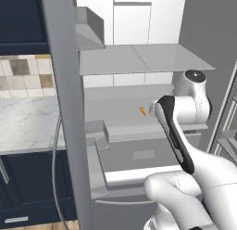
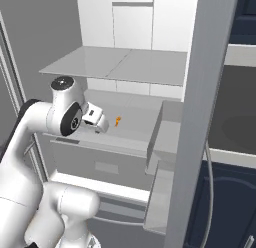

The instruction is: Take the cheese, shrimp, and onion from the fridge and place them on the plate on the dining counter to create an appetizer plate.

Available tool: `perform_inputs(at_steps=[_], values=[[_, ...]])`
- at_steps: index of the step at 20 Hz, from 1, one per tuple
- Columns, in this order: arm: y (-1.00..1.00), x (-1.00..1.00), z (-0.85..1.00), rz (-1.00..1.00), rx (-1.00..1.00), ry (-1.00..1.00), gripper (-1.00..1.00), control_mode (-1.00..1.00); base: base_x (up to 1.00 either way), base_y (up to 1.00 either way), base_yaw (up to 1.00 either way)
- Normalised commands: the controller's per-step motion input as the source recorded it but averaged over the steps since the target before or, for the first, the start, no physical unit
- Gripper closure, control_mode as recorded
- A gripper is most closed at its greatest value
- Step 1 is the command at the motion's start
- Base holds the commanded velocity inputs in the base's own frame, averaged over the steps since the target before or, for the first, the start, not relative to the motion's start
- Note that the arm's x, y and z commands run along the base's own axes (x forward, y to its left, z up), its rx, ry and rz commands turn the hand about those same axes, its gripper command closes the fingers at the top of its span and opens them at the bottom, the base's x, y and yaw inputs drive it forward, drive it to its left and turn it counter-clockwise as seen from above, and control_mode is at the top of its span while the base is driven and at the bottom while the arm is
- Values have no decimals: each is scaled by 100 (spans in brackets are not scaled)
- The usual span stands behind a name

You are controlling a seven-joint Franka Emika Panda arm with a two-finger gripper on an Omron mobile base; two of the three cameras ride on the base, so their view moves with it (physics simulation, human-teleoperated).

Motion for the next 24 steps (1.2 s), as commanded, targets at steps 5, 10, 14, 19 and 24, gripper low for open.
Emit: perform_inputs(at_steps=[5,10,14,19,24], values=[[23,97,-4,-5,-6,-2,-100,-100,0,0,0],[2,100,-30,-7,-8,0,-100,-100,0,0,0],[0,88,-51,-3,-6,0,-100,-100,0,0,0],[-19,77,-33,0,-1,0,-100,-100,0,0,0],[-22,70,-26,0,0,1,-100,-100,0,0,0]])
